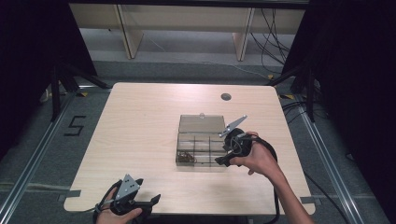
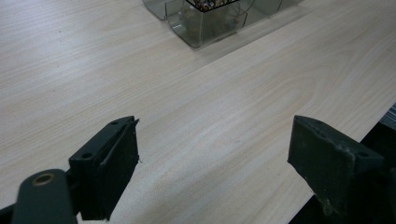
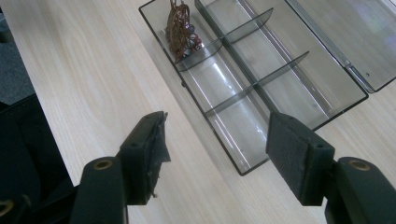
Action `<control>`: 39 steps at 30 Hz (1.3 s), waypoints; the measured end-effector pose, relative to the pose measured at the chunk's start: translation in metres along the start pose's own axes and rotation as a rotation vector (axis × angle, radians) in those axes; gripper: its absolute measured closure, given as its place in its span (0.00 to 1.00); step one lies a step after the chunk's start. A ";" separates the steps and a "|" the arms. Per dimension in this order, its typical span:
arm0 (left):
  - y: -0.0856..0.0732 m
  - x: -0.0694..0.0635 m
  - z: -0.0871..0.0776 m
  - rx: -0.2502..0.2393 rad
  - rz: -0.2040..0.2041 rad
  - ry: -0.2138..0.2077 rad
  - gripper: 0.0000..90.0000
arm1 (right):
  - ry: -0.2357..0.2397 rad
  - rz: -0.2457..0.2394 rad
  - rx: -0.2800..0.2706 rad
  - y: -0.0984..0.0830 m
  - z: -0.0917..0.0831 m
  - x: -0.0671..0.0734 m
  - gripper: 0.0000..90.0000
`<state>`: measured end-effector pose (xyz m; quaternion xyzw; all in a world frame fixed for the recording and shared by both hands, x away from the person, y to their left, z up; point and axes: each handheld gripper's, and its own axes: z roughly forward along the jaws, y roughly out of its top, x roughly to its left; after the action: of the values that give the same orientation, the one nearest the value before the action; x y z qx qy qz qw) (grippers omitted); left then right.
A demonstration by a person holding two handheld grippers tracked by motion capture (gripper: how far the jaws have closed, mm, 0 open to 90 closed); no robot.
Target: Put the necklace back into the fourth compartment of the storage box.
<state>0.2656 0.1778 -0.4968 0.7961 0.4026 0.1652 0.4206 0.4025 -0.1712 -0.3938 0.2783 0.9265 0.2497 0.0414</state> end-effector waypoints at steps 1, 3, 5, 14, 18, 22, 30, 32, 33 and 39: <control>0.000 0.000 0.000 0.002 0.000 0.001 0.17 | 0.001 0.009 0.004 -0.001 -0.001 0.001 0.42; 0.000 0.000 0.000 0.002 -0.001 -0.001 0.17 | 0.002 0.009 0.008 -0.002 0.000 0.000 0.42; 0.000 0.000 0.000 0.003 0.000 0.000 0.17 | 0.001 0.023 0.007 -0.005 0.000 0.002 0.41; 0.000 -0.001 0.000 -0.001 -0.008 -0.005 0.17 | -0.019 0.034 -0.009 -0.016 -0.002 0.000 0.38; 0.000 0.000 0.000 0.001 0.017 -0.011 0.17 | -0.019 0.054 -0.003 -0.018 -0.001 0.001 0.38; 0.000 0.000 0.000 0.001 0.014 -0.011 0.17 | -0.018 0.036 -0.023 -0.021 -0.001 0.001 0.38; 0.000 0.000 0.000 -0.002 0.014 -0.012 0.17 | -0.022 0.057 -0.032 -0.028 -0.004 0.003 0.37; 0.000 0.000 0.000 -0.003 0.015 -0.012 0.17 | -0.044 0.052 -0.025 -0.031 -0.004 0.003 0.37; 0.000 0.000 0.000 -0.003 0.015 -0.012 0.17 | -0.044 0.052 -0.025 -0.031 -0.004 0.003 0.37; 0.000 0.000 0.000 -0.003 0.014 -0.013 0.17 | -0.053 0.068 -0.029 -0.036 -0.005 0.003 0.37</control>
<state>0.2658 0.1776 -0.4968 0.7993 0.3942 0.1634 0.4231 0.3815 -0.1979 -0.4068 0.3157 0.9113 0.2571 0.0616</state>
